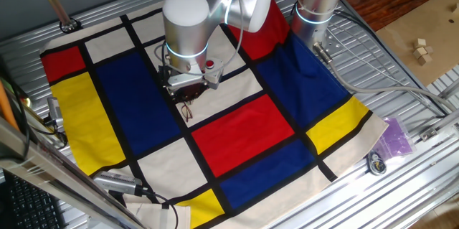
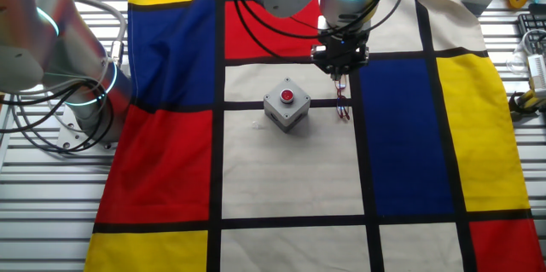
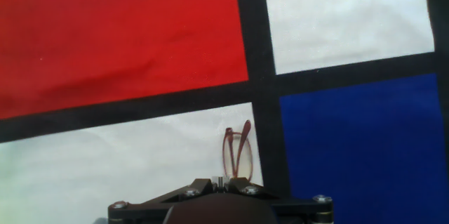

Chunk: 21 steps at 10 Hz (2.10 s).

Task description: Unfold the leg of the glasses (with one hand)

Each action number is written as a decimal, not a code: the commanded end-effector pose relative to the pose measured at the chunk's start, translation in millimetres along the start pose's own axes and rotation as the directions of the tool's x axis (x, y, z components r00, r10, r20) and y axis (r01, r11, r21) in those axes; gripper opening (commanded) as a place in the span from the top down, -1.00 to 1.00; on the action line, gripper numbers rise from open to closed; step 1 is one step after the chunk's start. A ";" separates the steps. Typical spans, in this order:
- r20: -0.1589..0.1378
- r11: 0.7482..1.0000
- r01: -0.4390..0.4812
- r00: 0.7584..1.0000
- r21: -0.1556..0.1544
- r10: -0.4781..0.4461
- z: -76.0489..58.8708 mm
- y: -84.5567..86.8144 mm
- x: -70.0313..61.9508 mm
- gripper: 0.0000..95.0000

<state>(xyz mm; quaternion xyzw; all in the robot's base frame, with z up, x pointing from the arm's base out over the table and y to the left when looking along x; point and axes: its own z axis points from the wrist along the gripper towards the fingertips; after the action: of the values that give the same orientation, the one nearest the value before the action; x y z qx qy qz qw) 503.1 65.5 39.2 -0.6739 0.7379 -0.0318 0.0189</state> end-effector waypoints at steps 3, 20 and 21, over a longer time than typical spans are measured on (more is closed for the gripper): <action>-0.002 1.000 0.011 1.000 -0.003 -0.011 7.4 -4.0 -5.6 1.00; -0.021 1.000 0.026 0.999 0.010 -0.026 15.7 -8.2 -11.5 1.00; -0.023 1.000 0.029 0.999 0.010 -0.029 15.8 -8.2 -11.5 1.00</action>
<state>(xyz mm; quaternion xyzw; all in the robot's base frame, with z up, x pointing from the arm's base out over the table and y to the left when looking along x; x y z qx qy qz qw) 513.1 76.3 23.9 -0.6848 0.7273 -0.0430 0.0134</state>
